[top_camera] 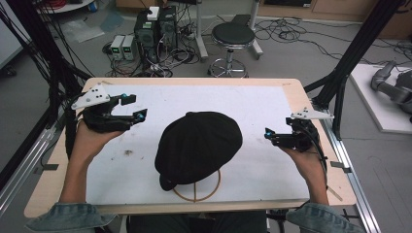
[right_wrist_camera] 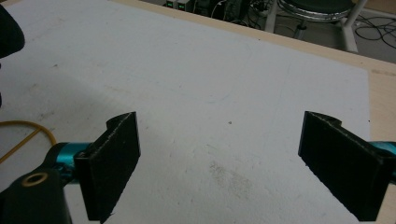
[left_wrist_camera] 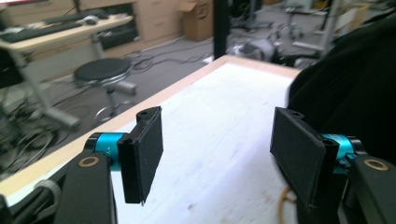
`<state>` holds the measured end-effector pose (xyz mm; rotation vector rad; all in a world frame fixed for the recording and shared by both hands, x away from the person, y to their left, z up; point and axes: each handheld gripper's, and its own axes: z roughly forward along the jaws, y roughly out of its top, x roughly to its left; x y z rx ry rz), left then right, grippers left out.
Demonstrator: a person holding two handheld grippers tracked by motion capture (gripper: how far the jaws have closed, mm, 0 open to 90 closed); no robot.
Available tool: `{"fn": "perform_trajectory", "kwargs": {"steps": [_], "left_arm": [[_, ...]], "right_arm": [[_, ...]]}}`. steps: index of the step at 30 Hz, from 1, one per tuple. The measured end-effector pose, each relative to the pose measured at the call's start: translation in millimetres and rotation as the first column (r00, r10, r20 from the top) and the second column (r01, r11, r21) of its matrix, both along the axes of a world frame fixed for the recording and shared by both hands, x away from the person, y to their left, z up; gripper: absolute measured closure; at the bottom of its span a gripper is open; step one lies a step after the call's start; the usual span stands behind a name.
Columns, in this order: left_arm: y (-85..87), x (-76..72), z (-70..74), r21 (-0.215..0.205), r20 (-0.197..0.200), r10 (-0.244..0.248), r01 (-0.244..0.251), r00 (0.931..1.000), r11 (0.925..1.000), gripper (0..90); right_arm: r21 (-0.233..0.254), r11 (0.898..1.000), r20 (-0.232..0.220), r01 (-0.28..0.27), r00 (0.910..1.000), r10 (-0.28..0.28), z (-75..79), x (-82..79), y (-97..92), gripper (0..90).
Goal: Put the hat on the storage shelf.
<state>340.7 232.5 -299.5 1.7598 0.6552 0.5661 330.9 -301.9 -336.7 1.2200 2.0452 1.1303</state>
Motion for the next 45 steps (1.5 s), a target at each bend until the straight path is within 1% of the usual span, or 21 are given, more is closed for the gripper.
{"fn": "perform_trajectory", "kwargs": {"steps": [3, 5, 8, 10, 11, 12, 16, 20, 26, 31, 35, 40, 45], "left_arm": [[7.2, 1.8, -9.2, 0.008, -0.013, 0.039, -0.039, 0.9992, 0.9992, 33.8], [11.5, 1.9, -15.2, 0.013, -0.023, 0.064, -0.063, 0.9977, 0.9979, 33.5], [18.4, 1.8, -22.1, 0.019, -0.033, 0.096, -0.096, 0.9948, 0.9952, 33.3], [22.5, 1.6, -23.8, 0.030, -0.033, 0.122, -0.121, 0.9920, 0.9923, 33.3], [25.0, 1.3, -24.2, 0.029, -0.031, 0.131, -0.130, 0.9910, 0.9911, 33.1], [27.2, 1.1, -24.8, 0.020, -0.033, 0.140, -0.139, 0.9896, 0.9901, 33.0], [34.0, -0.1, -26.4, 0.016, -0.036, 0.157, -0.156, 0.9870, 0.9876, 32.9], [40.3, -0.8, -30.1, 0.014, -0.040, 0.189, -0.188, 0.9812, 0.9820, 32.2], [50.2, 0.2, -39.9, 0.015, -0.062, 0.243, -0.242, 0.9681, 0.9701, 31.1], [56.8, 0.6, -47.4, 0.011, -0.069, 0.276, -0.276, 0.9588, 0.9612, 31.1], [60.7, 0.2, -52.3, 0.015, -0.072, 0.299, -0.298, 0.9516, 0.9543, 31.1], [63.2, -0.2, -55.0, 0.020, -0.076, 0.311, -0.310, 0.9475, 0.9506, 31.1], [63.0, -0.4, -54.9, 0.023, -0.072, 0.309, -0.308, 0.9483, 0.9510, 31.1]], "right_arm": [[-0.001, 1.000, 0.001, 0.002, 1.0000, -0.002, -0.8, 1.2, -1.0, 12.5], [0.003, 1.000, -0.002, 0.006, 1.0000, -0.006, -0.9, 1.9, -0.4, 12.5], [-0.004, 1.000, -0.003, 0.001, 1.0000, -0.001, -1.8, 3.0, 1.0, 12.4], [-0.006, 1.000, -0.008, 0.000, 1.0000, 0.000, -2.2, 3.5, 2.3, 12.4], [-0.004, 1.000, -0.009, 0.001, 1.0000, -0.001, -2.3, 3.5, 3.1, 12.4], [-0.005, 1.000, -0.009, -0.002, 1.0000, 0.002, -2.2, 3.6, 3.5, 12.4], [-0.005, 1.000, -0.008, -0.006, 1.0000, 0.006, -2.3, 4.4, 4.8, 12.4], [-0.010, 1.000, -0.007, -0.010, 0.9999, 0.010, -2.8, 5.6, 6.6, 12.4], [-0.012, 1.000, -0.013, -0.012, 0.9998, 0.012, -4.7, 8.3, 7.1, 12.4], [-0.010, 1.000, -0.015, -0.010, 0.9998, 0.009, -5.5, 8.7, 7.8, 12.4], [-0.007, 1.000, -0.015, -0.005, 0.9999, 0.005, -5.5, 9.4, 7.4, 12.4], [-0.015, 1.000, -0.015, -0.006, 0.9999, 0.006, -6.4, 11.2, 8.6, 12.4], [-0.015, 1.000, -0.016, -0.008, 0.9998, 0.008, -6.9, 11.7, 9.4, 12.4]]}}
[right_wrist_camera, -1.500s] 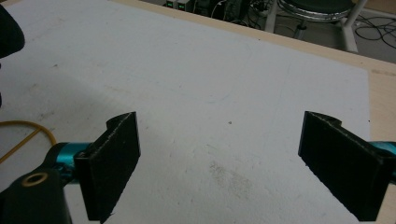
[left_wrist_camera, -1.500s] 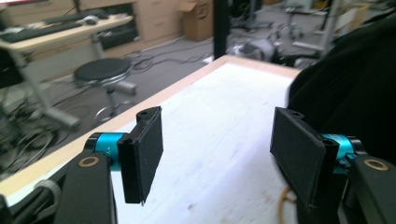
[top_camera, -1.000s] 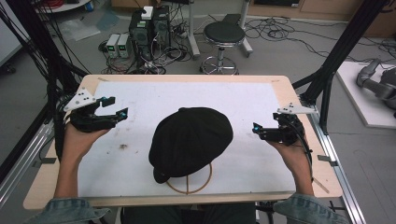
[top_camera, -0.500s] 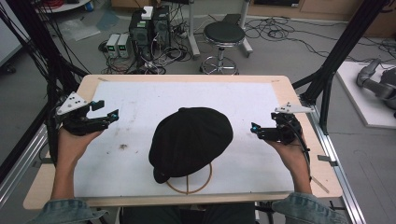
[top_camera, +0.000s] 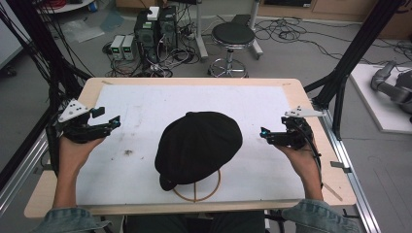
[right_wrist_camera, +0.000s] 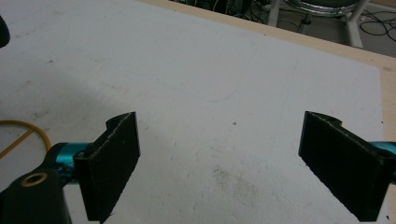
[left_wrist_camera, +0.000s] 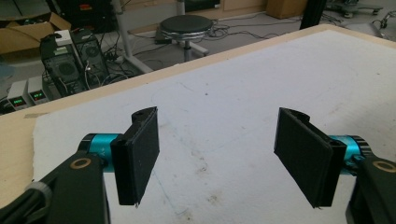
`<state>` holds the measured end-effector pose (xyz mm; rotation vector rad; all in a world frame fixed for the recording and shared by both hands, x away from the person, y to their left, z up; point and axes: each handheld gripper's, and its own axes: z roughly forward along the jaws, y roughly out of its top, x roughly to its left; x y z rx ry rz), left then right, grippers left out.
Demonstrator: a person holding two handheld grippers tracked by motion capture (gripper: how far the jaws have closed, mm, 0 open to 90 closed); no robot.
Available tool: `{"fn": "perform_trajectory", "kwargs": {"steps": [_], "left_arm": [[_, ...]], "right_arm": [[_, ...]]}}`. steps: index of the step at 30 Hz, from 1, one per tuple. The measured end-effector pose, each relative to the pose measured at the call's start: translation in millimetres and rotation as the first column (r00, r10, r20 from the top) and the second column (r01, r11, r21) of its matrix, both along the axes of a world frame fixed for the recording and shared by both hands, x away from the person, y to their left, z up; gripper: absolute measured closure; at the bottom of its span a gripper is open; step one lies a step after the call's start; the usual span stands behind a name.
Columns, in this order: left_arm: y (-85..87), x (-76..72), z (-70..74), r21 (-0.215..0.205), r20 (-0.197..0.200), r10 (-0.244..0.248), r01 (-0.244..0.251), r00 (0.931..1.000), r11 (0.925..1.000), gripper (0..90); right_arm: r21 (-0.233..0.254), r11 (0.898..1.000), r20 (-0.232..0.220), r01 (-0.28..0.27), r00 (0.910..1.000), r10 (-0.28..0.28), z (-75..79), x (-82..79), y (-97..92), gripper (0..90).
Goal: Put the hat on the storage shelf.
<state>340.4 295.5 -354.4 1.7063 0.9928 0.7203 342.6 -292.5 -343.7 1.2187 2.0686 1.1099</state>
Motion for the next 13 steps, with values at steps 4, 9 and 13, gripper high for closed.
{"fn": "perform_trajectory", "kwargs": {"steps": [4, 9, 13], "left_arm": [[-0.3, 0.3, -0.2, 0.001, 0.000, 0.000, 0.000, 1.0000, 1.0000, 31.1], [-1.4, 1.3, -0.9, 0.005, -0.003, -0.002, 0.002, 1.0000, 1.0000, 31.1], [-2.4, 3.4, -1.9, 0.008, -0.005, -0.002, 0.002, 1.0000, 1.0000, 31.1]], "right_arm": [[0.000, 1.000, -0.003, 0.001, 1.0000, -0.001, 0.2, -0.4, 0.3, 12.4], [0.000, 1.000, -0.004, 0.001, 1.0000, -0.001, 0.1, -0.5, 0.3, 12.4], [-0.002, 1.000, 0.000, -0.003, 1.0000, 0.003, -0.4, -0.4, -0.2, 12.4]]}}
